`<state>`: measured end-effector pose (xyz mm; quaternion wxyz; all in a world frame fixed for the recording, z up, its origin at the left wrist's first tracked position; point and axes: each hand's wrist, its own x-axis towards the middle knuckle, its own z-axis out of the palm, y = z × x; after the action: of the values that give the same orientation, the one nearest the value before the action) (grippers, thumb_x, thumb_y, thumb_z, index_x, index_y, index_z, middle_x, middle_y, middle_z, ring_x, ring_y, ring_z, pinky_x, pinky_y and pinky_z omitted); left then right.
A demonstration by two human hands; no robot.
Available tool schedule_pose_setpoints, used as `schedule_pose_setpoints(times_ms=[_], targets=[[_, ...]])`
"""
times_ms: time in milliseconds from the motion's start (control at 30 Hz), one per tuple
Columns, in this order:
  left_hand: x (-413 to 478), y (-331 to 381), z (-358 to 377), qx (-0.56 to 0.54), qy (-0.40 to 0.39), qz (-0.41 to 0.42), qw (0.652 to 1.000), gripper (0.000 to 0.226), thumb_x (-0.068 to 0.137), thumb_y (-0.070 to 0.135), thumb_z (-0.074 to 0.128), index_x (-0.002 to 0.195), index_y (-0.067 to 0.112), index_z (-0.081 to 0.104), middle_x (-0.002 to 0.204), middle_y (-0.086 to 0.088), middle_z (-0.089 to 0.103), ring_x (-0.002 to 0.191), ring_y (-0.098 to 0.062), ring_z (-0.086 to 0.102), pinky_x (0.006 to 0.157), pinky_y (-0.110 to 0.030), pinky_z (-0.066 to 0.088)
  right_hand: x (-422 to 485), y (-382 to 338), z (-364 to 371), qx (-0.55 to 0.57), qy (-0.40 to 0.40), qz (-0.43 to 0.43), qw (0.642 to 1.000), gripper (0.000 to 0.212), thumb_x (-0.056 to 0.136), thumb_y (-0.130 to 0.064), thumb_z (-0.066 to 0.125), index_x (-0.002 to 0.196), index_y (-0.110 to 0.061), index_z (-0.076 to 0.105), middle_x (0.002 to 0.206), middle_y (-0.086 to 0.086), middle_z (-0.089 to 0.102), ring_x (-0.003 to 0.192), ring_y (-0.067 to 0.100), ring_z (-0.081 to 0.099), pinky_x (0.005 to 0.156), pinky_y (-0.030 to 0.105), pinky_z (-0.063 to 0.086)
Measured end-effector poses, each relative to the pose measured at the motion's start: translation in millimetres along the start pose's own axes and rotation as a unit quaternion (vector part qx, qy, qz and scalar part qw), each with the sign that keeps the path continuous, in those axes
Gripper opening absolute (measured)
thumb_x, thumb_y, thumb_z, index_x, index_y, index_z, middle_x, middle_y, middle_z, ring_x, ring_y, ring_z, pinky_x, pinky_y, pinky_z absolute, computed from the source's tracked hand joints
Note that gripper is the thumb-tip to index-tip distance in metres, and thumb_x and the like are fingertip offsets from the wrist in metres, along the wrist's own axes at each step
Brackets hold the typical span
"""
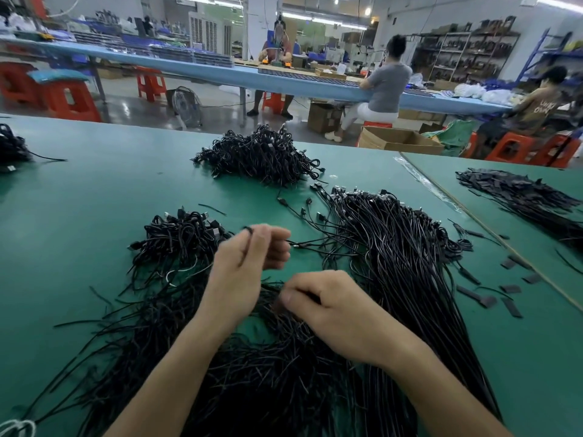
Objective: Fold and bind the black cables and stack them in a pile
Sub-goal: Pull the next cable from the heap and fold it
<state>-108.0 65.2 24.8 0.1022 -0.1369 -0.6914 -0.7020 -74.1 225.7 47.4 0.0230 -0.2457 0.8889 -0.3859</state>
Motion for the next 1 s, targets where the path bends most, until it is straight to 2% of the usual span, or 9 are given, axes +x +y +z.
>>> schedule_pose_setpoints(times_ms=[100, 167, 367, 467, 533, 633, 700, 833, 1000], targets=[[-5, 4, 6, 0.085, -0.132, -0.081, 0.984, 0.048, 0.1, 0.042, 0.039, 0.073, 0.014, 0.068, 0.061, -0.002, 0.067, 0.055, -0.016, 0.064, 0.053, -0.026, 0.051, 4, 0, -10, 0.028, 0.102, -0.007, 0.994, 0.022, 0.095, -0.028, 0.066, 0.073, -0.023, 0.066, 0.064, -0.007, 0.063, 0.054, 0.004, 0.051, 0.053, 0.023, 0.042], [-9, 10, 9, 0.044, -0.171, -0.145, 0.974, 0.058, 0.1, 0.048, 0.036, 0.061, 0.015, 0.062, 0.046, 0.0, 0.054, 0.037, -0.014, 0.049, 0.039, -0.021, 0.038, 6, 4, -15, 0.064, 0.137, -0.007, 0.989, 0.02, 0.088, -0.029, 0.074, 0.071, -0.025, 0.065, 0.056, -0.014, 0.06, 0.05, 0.001, 0.047, 0.052, 0.014, 0.038], [-13, 18, 3, -0.215, -0.261, -0.238, 0.91, 0.059, 0.099, 0.056, 0.04, 0.055, 0.018, 0.05, 0.042, 0.009, 0.029, 0.032, -0.004, 0.024, 0.034, -0.017, 0.022, 8, 14, -12, 0.206, 0.13, 0.032, 0.969, 0.027, 0.083, -0.051, 0.063, 0.071, -0.028, 0.067, 0.056, -0.011, 0.047, 0.052, 0.009, 0.037, 0.047, 0.026, 0.031], [-8, 19, 2, -0.381, -0.236, -0.218, 0.867, 0.043, 0.097, 0.041, 0.049, 0.063, 0.016, 0.057, 0.047, 0.008, 0.037, 0.035, -0.002, 0.034, 0.035, -0.016, 0.029, 6, 14, -1, 0.158, 0.086, 0.064, 0.982, 0.033, 0.095, -0.047, 0.053, 0.064, -0.039, 0.063, 0.055, -0.008, 0.042, 0.051, 0.01, 0.034, 0.049, 0.032, 0.028], [-5, 16, 3, -0.41, -0.163, -0.189, 0.878, 0.042, 0.098, 0.04, 0.05, 0.072, 0.013, 0.068, 0.056, 0.004, 0.049, 0.044, -0.006, 0.048, 0.042, -0.017, 0.042, 3, 12, 4, 0.074, 0.036, 0.072, 0.994, 0.04, 0.102, -0.037, 0.052, 0.063, -0.041, 0.062, 0.054, -0.007, 0.042, 0.048, 0.009, 0.034, 0.047, 0.03, 0.03], [-4, 6, 10, -0.321, -0.048, -0.115, 0.939, 0.042, 0.093, 0.038, 0.048, 0.094, 0.008, 0.077, 0.083, -0.007, 0.072, 0.078, -0.019, 0.071, 0.067, -0.022, 0.057, -1, 7, 5, -0.009, -0.025, 0.064, 0.998, 0.03, 0.1, -0.031, 0.055, 0.072, -0.021, 0.061, 0.053, -0.005, 0.046, 0.045, 0.007, 0.035, 0.045, 0.024, 0.031], [-4, -5, 12, -0.149, -0.003, -0.04, 0.988, 0.039, 0.094, 0.037, 0.047, 0.103, 0.011, 0.074, 0.093, -0.006, 0.076, 0.092, -0.021, 0.073, 0.077, -0.024, 0.058, -1, 3, 2, -0.037, -0.024, 0.05, 0.998, 0.029, 0.098, -0.028, 0.055, 0.074, -0.013, 0.061, 0.055, -0.001, 0.05, 0.046, 0.008, 0.038, 0.046, 0.025, 0.033], [-8, -7, 8, 0.136, -0.078, -0.05, 0.986, 0.04, 0.095, 0.047, 0.043, 0.074, 0.029, 0.072, 0.067, 0.007, 0.072, 0.06, -0.009, 0.066, 0.059, -0.034, 0.055, 2, -2, -14, -0.014, 0.061, 0.016, 0.998, 0.023, 0.093, -0.032, 0.067, 0.071, -0.023, 0.067, 0.056, -0.013, 0.058, 0.05, 0.001, 0.048, 0.05, 0.014, 0.036], [-14, 12, 6, -0.058, -0.195, -0.236, 0.95, 0.062, 0.103, 0.047, 0.036, 0.057, 0.019, 0.067, 0.046, -0.001, 0.054, 0.033, -0.011, 0.048, 0.033, -0.018, 0.034, 11, 6, -23, 0.124, 0.122, -0.002, 0.985, 0.025, 0.081, -0.044, 0.077, 0.074, -0.02, 0.069, 0.055, -0.01, 0.056, 0.052, 0.004, 0.044, 0.051, 0.022, 0.038]])
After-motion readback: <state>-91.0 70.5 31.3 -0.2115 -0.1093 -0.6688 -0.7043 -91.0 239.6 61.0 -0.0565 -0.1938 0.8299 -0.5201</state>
